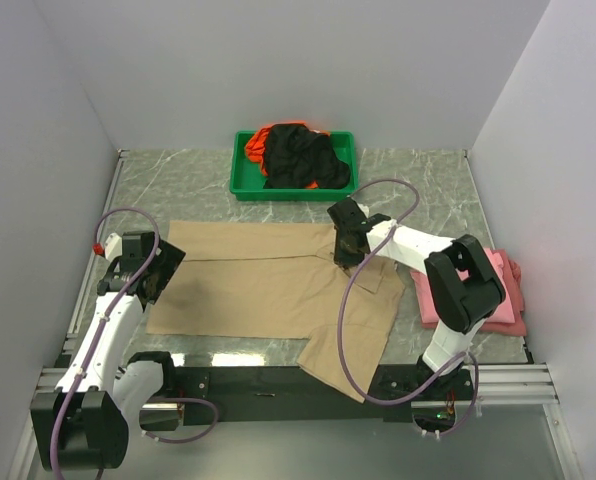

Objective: Fold and stack the t-shirts
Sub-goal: Fold the tshirt

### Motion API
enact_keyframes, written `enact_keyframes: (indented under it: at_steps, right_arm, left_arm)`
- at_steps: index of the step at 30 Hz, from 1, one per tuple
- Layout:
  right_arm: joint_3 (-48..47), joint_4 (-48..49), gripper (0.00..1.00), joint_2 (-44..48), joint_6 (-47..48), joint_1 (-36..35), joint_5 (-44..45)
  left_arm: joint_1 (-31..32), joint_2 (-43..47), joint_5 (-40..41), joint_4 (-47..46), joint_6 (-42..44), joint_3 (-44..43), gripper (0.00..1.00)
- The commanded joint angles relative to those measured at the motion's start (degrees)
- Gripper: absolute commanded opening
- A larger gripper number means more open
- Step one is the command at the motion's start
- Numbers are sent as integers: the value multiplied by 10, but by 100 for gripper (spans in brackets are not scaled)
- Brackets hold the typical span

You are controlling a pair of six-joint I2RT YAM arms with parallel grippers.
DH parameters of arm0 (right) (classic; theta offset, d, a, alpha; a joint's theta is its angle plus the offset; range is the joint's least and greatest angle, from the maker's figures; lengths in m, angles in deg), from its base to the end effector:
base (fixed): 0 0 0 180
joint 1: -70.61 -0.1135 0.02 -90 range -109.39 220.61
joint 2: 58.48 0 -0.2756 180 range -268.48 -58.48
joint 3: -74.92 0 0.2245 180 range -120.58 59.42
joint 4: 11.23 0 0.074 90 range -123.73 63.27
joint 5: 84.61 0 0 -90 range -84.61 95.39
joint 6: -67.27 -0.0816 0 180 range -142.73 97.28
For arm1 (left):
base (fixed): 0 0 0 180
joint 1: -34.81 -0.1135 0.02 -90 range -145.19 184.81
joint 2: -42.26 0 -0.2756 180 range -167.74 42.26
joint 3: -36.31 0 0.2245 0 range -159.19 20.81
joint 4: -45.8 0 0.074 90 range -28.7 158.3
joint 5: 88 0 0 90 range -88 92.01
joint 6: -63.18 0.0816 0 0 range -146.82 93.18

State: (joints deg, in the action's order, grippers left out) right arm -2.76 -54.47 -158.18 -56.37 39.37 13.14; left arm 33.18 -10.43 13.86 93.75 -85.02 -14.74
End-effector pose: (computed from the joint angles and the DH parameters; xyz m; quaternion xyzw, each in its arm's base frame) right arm 0.2959 0.1666 0.1603 0.0349 0.9740 0.0589 0.2158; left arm 0.1765 0.0218 0.2091 -0.4964 0.7913 -0.0774 0.3485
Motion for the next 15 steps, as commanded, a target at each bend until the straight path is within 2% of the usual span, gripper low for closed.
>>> enact_keyframes:
  at_steps: [1,3,15]
  right_arm:
    - [-4,-29,12,35,-5,-5,30]
    - [-4,-26,12,35,2,-4,20]
    - [-8,-33,29,9,6,-7,16]
  left_arm:
    - [2,10,4,1,1,-10,99]
    - [1,7,3,-1,2,-10,99]
    - [1,10,3,2,3,-11,99]
